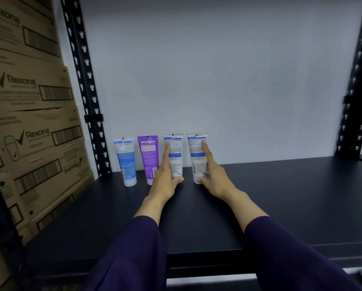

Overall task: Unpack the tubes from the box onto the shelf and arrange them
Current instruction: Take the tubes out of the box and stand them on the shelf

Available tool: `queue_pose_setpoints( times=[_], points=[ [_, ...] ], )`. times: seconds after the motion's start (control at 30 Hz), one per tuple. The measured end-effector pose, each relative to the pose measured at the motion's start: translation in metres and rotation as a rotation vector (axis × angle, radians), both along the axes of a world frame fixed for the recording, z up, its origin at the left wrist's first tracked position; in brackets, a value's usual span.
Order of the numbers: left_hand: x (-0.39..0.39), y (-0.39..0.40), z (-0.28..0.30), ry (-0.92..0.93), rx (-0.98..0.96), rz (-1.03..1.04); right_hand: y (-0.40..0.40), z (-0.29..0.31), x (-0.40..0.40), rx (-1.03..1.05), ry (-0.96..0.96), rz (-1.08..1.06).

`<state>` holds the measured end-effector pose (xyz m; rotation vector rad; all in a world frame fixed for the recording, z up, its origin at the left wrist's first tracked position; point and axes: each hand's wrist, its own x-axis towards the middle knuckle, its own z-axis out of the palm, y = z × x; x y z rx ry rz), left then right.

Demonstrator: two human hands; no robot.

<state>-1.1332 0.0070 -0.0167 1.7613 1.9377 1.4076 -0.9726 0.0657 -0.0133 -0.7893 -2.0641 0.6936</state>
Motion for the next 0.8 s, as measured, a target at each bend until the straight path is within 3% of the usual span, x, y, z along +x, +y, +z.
queue_pose_setpoints(
  times=[0.37, 0.5, 0.6, 0.8],
  points=[
    [0.006, -0.009, 0.000, 0.073, -0.049, 0.018, -0.006, -0.004, 0.009, -0.016, -0.063, -0.026],
    [0.022, -0.024, 0.005, 0.100, -0.091, 0.162, -0.018, -0.004, 0.021, -0.024, -0.065, -0.186],
    [0.042, -0.040, 0.018, 0.186, -0.006, 0.258, -0.035, -0.002, 0.038, 0.013, -0.034, -0.283],
    [0.112, -0.070, 0.030, 0.222, 0.067, 0.004, -0.094, 0.012, 0.103, 0.071, -0.013, -0.455]
  ],
)
